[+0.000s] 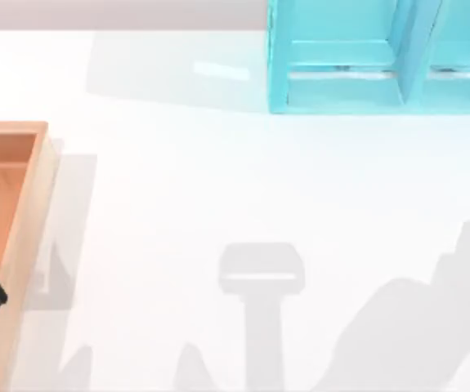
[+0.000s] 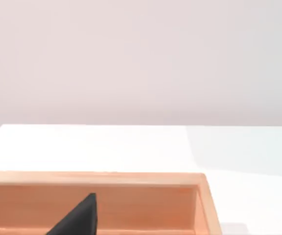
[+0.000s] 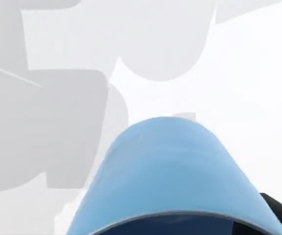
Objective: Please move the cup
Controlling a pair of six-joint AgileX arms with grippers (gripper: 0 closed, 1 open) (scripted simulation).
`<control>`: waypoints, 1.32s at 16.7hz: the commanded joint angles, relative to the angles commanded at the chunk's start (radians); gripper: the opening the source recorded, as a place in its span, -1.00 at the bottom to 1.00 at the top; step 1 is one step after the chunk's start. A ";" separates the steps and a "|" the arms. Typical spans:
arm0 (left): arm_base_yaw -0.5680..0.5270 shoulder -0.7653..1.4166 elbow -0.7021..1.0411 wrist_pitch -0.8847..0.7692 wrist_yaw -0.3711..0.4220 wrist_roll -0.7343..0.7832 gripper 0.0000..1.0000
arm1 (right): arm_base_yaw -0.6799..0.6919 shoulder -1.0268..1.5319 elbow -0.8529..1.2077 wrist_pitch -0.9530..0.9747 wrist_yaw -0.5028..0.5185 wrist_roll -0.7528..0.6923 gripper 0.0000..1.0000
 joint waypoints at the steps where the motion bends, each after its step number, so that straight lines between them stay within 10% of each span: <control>1: 0.000 0.000 0.000 0.000 0.000 0.000 1.00 | -0.009 -0.004 0.001 -0.002 -0.001 -0.009 -1.00; 18: 0.000 0.000 0.000 0.000 0.000 0.000 1.00 | 0.018 0.060 -0.186 0.249 -0.001 0.019 -1.00; 22: 0.000 0.000 0.000 0.000 0.000 0.000 1.00 | 0.018 0.060 -0.186 0.249 -0.001 0.019 -0.40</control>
